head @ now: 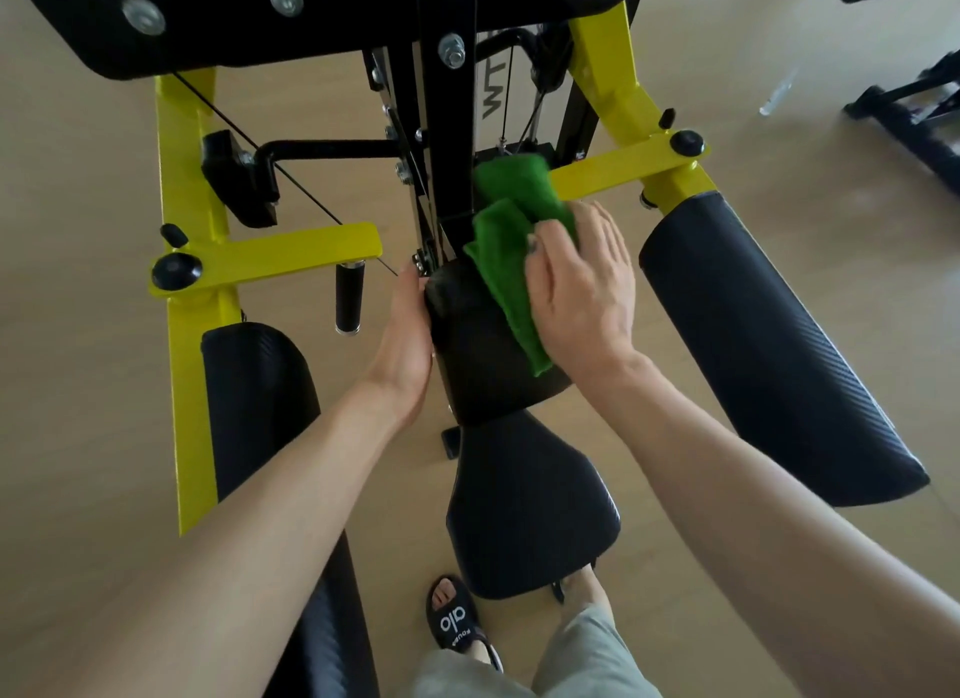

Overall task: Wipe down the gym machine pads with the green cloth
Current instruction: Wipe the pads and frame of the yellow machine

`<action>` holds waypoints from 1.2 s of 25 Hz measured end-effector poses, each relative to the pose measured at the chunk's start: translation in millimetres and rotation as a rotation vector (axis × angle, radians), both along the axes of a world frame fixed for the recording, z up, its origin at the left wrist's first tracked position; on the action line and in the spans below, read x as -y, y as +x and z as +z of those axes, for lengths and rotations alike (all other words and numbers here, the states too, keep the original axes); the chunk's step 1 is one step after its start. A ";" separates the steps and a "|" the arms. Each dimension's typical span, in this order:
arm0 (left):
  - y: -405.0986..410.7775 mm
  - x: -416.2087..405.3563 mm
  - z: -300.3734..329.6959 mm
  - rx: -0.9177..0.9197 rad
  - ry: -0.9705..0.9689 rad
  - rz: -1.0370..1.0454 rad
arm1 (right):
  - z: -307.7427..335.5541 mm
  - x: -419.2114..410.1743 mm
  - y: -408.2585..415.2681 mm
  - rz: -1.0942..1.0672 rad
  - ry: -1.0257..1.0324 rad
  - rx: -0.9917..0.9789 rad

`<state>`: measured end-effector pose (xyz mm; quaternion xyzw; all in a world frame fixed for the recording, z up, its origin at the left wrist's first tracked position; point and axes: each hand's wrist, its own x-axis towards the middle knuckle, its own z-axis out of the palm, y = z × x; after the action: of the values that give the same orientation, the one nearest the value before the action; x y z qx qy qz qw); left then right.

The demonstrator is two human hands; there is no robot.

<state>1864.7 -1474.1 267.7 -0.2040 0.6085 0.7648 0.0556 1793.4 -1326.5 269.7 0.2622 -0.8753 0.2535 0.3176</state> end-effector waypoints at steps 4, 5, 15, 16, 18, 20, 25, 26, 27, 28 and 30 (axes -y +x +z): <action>0.5 -1.6 0.3 -0.003 0.080 0.044 | -0.5 27.8 22.1 -0.129 -0.031 0.083; 1.6 -2.3 0.9 -0.010 0.123 0.093 | -1.7 42.0 32.6 -0.050 -0.001 0.064; -1.7 -3.6 1.2 0.060 0.174 0.079 | 7.4 -5.2 -13.0 0.108 -0.036 0.033; -1.7 -3.2 0.5 0.063 0.179 0.081 | 6.1 -6.5 -11.8 0.069 -0.080 0.098; -3.7 -2.5 -4.8 0.076 0.201 0.099 | 7.9 -6.5 -9.5 -0.018 -0.197 0.298; -4.2 -3.4 -5.8 0.089 0.186 0.113 | 8.5 -10.6 -17.0 -0.118 -0.405 0.565; -4.9 -10.2 -8.9 0.097 0.117 0.155 | -3.0 -29.4 -19.4 -0.201 -1.118 1.260; -4.7 -10.4 -10.2 0.097 0.121 0.176 | -8.7 -29.1 -16.5 -0.214 -1.174 1.288; -4.0 -11.1 -11.3 0.102 0.136 0.191 | -14.5 -28.7 -13.3 -0.239 -1.213 1.295; -3.3 -12.8 -10.8 0.108 0.138 0.198 | -22.7 -29.3 -10.7 -0.271 -1.233 1.300; -3.5 -17.7 -8.2 0.107 0.117 0.248 | -41.7 -32.3 -7.8 -0.313 -1.264 1.341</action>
<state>1861.2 -1456.4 259.4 -0.3145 0.5291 0.7881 0.0050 1785.6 -1294.1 228.0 -0.2811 -0.6005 0.7354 -0.1398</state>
